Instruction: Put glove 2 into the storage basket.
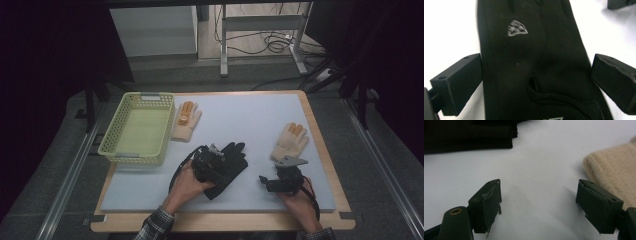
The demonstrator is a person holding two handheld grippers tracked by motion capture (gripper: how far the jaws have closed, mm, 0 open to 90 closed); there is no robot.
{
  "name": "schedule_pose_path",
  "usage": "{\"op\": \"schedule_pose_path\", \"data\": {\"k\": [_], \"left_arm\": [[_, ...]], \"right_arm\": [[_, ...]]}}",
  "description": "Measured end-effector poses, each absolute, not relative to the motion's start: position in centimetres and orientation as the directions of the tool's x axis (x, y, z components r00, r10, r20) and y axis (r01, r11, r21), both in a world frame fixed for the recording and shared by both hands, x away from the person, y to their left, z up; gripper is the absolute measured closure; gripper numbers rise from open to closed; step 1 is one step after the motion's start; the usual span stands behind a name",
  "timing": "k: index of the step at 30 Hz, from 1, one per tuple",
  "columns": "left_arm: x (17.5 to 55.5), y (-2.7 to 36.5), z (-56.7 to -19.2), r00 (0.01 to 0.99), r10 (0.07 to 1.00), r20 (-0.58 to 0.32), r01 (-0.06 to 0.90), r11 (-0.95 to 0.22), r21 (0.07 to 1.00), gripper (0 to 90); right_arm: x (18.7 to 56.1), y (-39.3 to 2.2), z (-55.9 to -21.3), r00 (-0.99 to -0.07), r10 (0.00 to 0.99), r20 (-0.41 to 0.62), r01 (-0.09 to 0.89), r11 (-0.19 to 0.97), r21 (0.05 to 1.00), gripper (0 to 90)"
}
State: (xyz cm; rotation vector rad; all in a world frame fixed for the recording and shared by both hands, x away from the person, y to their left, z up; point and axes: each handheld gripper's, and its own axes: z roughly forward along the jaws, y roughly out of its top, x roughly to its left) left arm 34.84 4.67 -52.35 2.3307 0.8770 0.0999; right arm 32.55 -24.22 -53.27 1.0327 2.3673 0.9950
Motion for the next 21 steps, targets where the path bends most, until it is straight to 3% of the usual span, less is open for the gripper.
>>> {"op": "schedule_pose_path", "data": {"k": [6,10,15,17,19,21], "left_arm": [[33.4,3.0,-52.7,0.801,0.598,0.042,0.485,-0.688,0.54,0.0],[34.9,4.0,-52.9,0.756,0.651,-0.064,0.577,-0.617,0.535,0.0],[34.6,4.1,-52.5,0.735,0.677,-0.042,0.589,-0.607,0.533,12.8],[34.5,4.4,-52.2,0.733,0.679,-0.036,0.586,-0.604,0.54,23.3],[34.4,4.9,-52.0,0.731,0.681,-0.041,0.583,-0.593,0.555,45.1],[34.5,5.4,-52.1,0.734,0.678,-0.042,0.575,-0.586,0.571,55.0]], "right_arm": [[32.6,-24.2,-53.3,-0.662,0.747,-0.054,0.485,0.482,0.73,20.2],[32.5,-24.2,-53.3,-0.662,0.747,-0.056,0.484,0.483,0.73,20.2],[32.5,-24.2,-53.3,-0.663,0.747,-0.054,0.485,0.483,0.729,20.1],[32.5,-24.2,-53.3,-0.663,0.746,-0.056,0.484,0.484,0.729,20.1],[32.5,-24.2,-53.3,-0.663,0.747,-0.055,0.484,0.484,0.729,20.1],[32.5,-24.2,-53.3,-0.663,0.747,-0.056,0.484,0.484,0.729,20.1]]}}
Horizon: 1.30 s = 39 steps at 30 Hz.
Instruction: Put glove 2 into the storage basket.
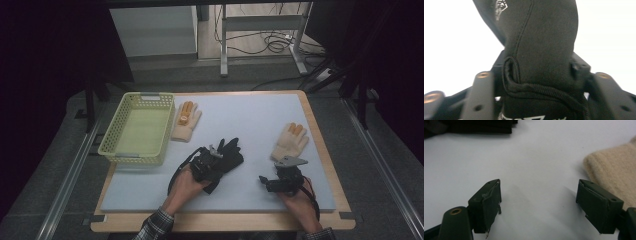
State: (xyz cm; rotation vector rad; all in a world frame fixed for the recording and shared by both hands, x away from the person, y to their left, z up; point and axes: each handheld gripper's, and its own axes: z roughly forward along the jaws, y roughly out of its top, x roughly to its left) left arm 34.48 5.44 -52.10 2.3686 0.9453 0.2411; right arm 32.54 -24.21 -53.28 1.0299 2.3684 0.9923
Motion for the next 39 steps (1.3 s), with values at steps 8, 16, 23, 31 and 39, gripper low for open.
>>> {"op": "schedule_pose_path", "data": {"k": [8,16,23,31,39], "left_arm": [[34.6,6.9,-51.0,0.731,0.681,-0.035,0.563,-0.573,0.595,66.3],[35.5,10.2,-46.3,0.683,0.731,-0.008,0.565,-0.521,0.64,65.2],[36.6,13.6,-42.7,0.617,0.787,0.027,0.581,-0.478,0.659,64.3],[38.2,19.0,-40.3,0.487,0.869,0.089,0.62,-0.415,0.666,63.0],[39.8,24.2,-40.0,0.382,0.919,0.096,0.681,-0.35,0.643,62.0]], "right_arm": [[32.5,-24.2,-53.3,-0.663,0.747,-0.055,0.484,0.483,0.729,20.1],[32.6,-24.2,-53.3,-0.663,0.746,-0.054,0.484,0.483,0.729,20.1],[32.6,-24.2,-53.3,-0.664,0.746,-0.054,0.483,0.484,0.73,20.1],[32.6,-24.2,-53.3,-0.664,0.745,-0.055,0.482,0.484,0.73,20.0],[32.6,-24.2,-53.3,-0.664,0.745,-0.055,0.481,0.483,0.732,20.0]]}}
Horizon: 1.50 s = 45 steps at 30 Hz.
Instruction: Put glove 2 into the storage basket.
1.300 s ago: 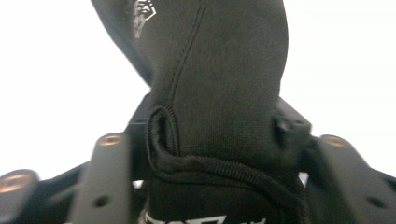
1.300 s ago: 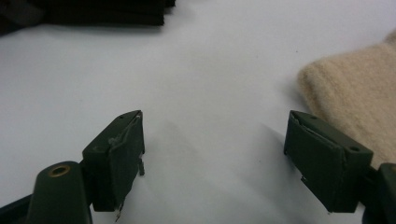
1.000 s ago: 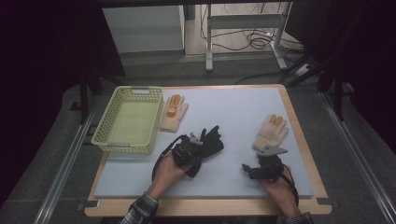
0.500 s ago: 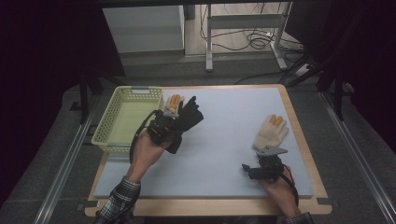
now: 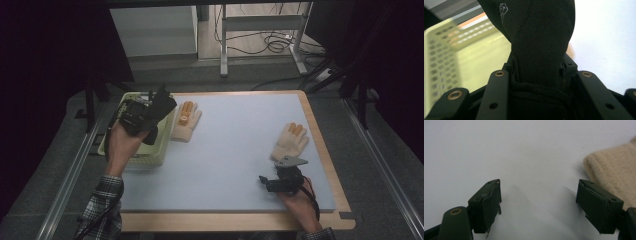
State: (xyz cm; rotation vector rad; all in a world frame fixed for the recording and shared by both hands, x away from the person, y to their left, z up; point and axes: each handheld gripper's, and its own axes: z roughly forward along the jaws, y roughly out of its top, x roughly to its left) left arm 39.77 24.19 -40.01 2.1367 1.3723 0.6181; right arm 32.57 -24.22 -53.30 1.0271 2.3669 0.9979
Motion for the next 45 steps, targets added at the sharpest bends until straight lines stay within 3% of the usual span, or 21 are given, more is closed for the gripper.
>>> {"op": "schedule_pose_path", "data": {"k": [13,23,26,29,32,41,45], "left_arm": [[43.7,30.4,-44.9,0.24,0.968,0.077,0.825,-0.245,0.51,59.8],[46.8,31.2,-48.8,0.196,0.975,0.104,0.891,-0.221,0.397,56.3],[47.2,30.9,-49.6,0.205,0.961,0.185,0.9,-0.259,0.35,43.0],[47.2,30.6,-49.7,0.216,0.948,0.235,0.901,-0.286,0.327,18.9],[46.8,30.8,-49.0,0.218,0.954,0.206,0.899,-0.279,0.337,5.5],[44.7,32.5,-46.6,0.229,0.973,-0.025,0.846,-0.187,0.499,1.5],[43.5,32.1,-45.9,0.273,0.961,-0.042,0.81,-0.206,0.549,1.0]], "right_arm": [[32.6,-24.2,-53.3,-0.664,0.746,-0.054,0.481,0.482,0.732,20.0],[32.6,-24.2,-53.3,-0.664,0.746,-0.054,0.481,0.481,0.733,20.0],[32.6,-24.2,-53.3,-0.664,0.746,-0.054,0.481,0.481,0.733,20.0],[32.6,-24.2,-53.3,-0.664,0.746,-0.054,0.481,0.481,0.733,20.0],[32.6,-24.2,-53.3,-0.664,0.746,-0.054,0.481,0.481,0.733,20.0],[32.6,-24.2,-53.3,-0.664,0.746,-0.055,0.481,0.482,0.732,20.0],[32.6,-24.2,-53.3,-0.664,0.746,-0.054,0.481,0.482,0.732,20.0]]}}
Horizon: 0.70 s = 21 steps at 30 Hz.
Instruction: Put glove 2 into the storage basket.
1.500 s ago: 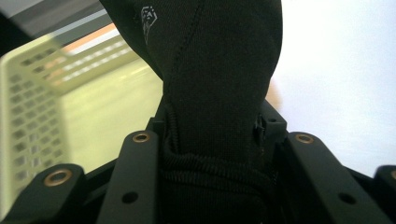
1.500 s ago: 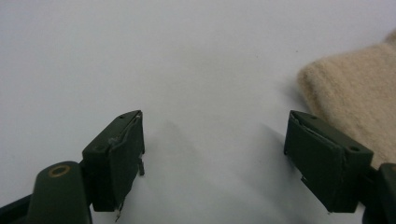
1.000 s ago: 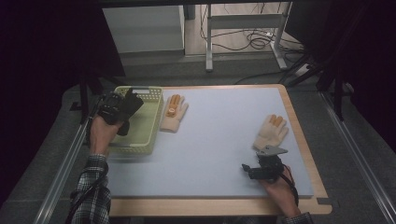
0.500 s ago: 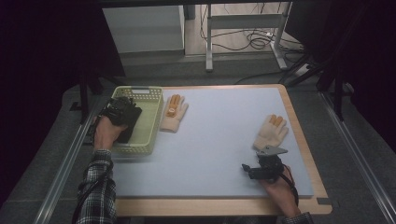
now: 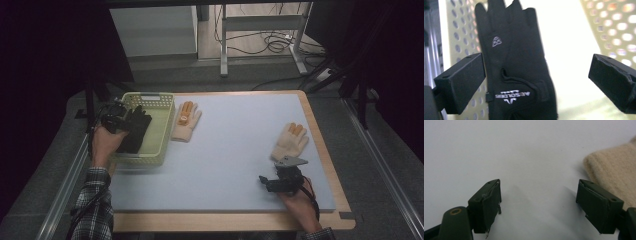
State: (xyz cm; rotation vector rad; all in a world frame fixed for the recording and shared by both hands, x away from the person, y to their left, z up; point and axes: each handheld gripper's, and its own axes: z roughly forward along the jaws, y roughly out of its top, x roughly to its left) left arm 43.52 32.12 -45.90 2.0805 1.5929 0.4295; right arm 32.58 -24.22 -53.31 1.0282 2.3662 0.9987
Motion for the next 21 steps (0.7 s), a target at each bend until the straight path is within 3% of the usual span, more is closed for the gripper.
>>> {"op": "schedule_pose_path", "data": {"k": [9,16,21], "left_arm": [[39.7,29.7,-44.3,0.423,0.902,-0.081,0.677,-0.255,0.69,1.5],[37.0,28.0,-43.7,0.526,0.849,-0.055,0.584,-0.313,0.749,0.9],[35.0,26.9,-43.6,0.568,0.817,-0.104,0.554,-0.285,0.782,1.5]], "right_arm": [[32.6,-24.2,-53.3,-0.664,0.746,-0.054,0.482,0.482,0.732,20.0],[32.6,-24.2,-53.3,-0.664,0.745,-0.054,0.484,0.485,0.729,20.0],[32.6,-24.2,-53.3,-0.664,0.746,-0.051,0.487,0.483,0.728,19.9]]}}
